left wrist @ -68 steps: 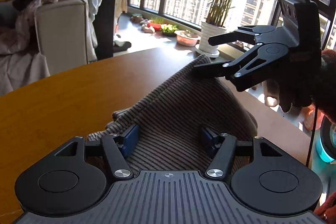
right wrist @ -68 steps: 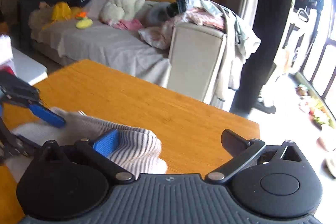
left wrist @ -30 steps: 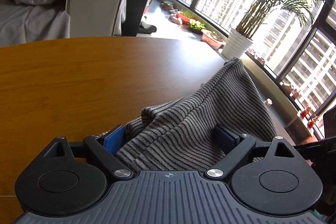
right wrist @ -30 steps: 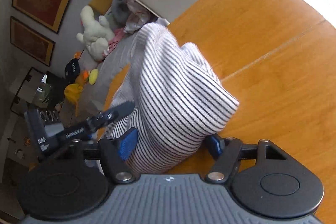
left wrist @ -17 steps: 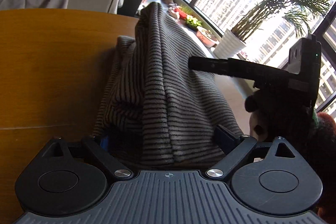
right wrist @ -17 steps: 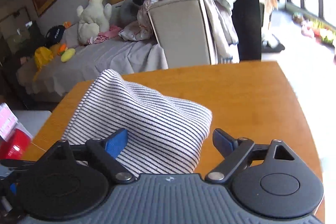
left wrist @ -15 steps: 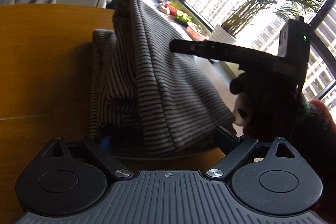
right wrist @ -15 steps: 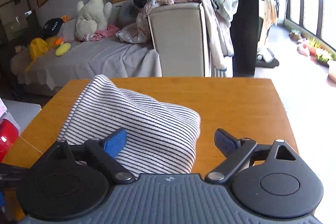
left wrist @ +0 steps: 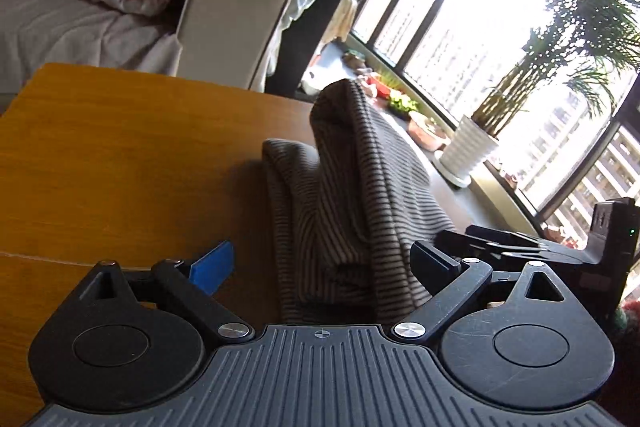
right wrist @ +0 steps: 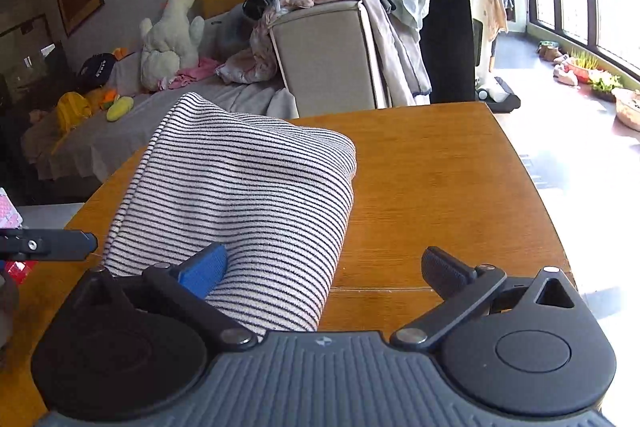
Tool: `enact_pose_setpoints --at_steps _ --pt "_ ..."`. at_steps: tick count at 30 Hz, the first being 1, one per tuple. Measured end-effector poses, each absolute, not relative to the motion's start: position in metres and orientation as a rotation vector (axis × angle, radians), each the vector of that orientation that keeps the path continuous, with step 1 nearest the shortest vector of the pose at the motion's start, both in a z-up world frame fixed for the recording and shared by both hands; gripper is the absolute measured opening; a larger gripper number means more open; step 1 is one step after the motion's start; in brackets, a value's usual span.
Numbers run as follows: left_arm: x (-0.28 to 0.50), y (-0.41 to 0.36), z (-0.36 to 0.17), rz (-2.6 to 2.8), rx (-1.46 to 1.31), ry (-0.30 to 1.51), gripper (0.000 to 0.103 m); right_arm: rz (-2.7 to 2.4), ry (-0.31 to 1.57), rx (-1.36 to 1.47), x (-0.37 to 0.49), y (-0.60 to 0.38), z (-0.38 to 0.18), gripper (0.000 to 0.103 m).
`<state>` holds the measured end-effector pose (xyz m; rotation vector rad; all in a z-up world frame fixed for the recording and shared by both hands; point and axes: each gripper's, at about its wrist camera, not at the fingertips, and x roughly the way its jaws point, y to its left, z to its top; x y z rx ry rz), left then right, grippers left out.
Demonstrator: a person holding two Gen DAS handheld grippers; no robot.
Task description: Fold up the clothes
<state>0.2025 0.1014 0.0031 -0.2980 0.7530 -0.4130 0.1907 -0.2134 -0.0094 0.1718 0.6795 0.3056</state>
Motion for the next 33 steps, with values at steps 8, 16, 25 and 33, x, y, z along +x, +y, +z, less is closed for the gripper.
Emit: enact_pose_setpoints --at_steps 8,16,25,33 --pt "0.202 0.103 -0.013 -0.436 -0.317 0.789 0.08 0.39 0.744 0.222 0.193 -0.218 -0.015 0.103" --pt "0.185 0.085 -0.02 -0.507 -0.36 0.797 0.073 0.317 0.42 -0.132 0.142 -0.185 0.045 0.09" --pt "0.188 0.104 -0.005 -0.318 -0.284 0.7 0.06 0.448 0.36 -0.376 0.106 -0.098 0.027 0.088" --pt "0.183 0.105 0.003 -0.301 -0.247 0.689 0.058 0.501 0.447 -0.352 0.12 -0.096 -0.008 0.085"
